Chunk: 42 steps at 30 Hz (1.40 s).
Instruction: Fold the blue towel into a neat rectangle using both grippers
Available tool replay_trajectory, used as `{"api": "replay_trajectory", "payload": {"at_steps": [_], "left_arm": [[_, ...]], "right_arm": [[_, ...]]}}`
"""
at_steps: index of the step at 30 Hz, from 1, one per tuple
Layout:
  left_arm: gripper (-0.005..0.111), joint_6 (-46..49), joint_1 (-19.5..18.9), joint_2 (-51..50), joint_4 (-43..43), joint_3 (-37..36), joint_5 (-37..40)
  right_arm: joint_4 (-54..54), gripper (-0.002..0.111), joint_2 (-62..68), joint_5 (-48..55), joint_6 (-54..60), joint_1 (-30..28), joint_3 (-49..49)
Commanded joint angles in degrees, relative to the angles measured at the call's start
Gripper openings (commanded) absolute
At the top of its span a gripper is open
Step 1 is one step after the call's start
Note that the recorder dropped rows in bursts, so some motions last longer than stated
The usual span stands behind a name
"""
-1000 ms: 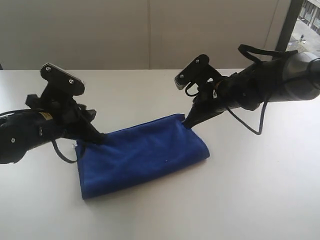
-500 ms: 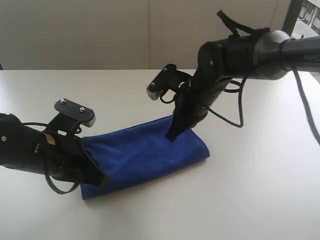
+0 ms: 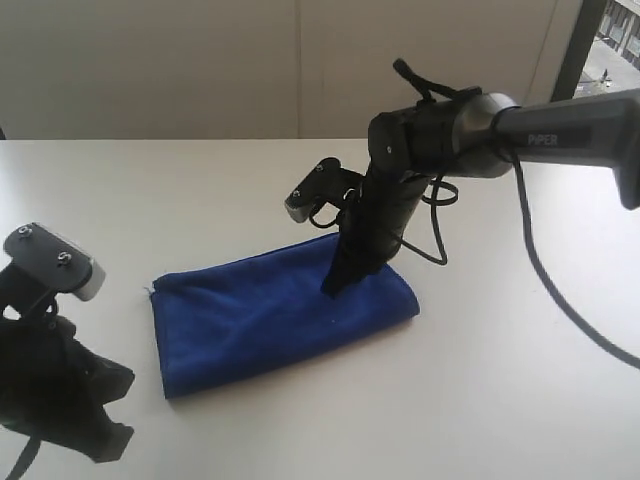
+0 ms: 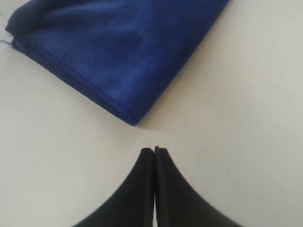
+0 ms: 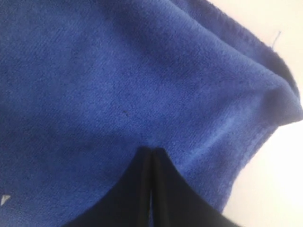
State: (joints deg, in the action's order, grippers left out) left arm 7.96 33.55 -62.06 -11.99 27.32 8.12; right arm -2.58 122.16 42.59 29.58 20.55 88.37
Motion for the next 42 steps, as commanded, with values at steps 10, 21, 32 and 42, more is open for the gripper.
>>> {"api": "replay_trajectory", "payload": {"at_steps": [10,21,32,42], "left_arm": [[0.000,-0.53,0.41,2.77,0.05,-4.75,-4.17],[0.000,-0.76,0.41,2.77,-0.41,-4.75,-3.80],[0.000,-0.76,0.41,2.77,-0.57,-4.75,-3.79],[0.000,-2.14,0.29,12.99,-0.57,-4.75,-7.15]], "right_arm": [[1.38,0.000,3.70,14.28,-9.50,-0.11,0.22],[1.15,0.000,-0.07,19.59,-15.78,0.09,0.22],[2.58,0.000,-8.93,13.55,-15.90,0.09,0.22],[6.57,0.000,-28.93,6.45,-18.52,-0.01,-3.59]]}}
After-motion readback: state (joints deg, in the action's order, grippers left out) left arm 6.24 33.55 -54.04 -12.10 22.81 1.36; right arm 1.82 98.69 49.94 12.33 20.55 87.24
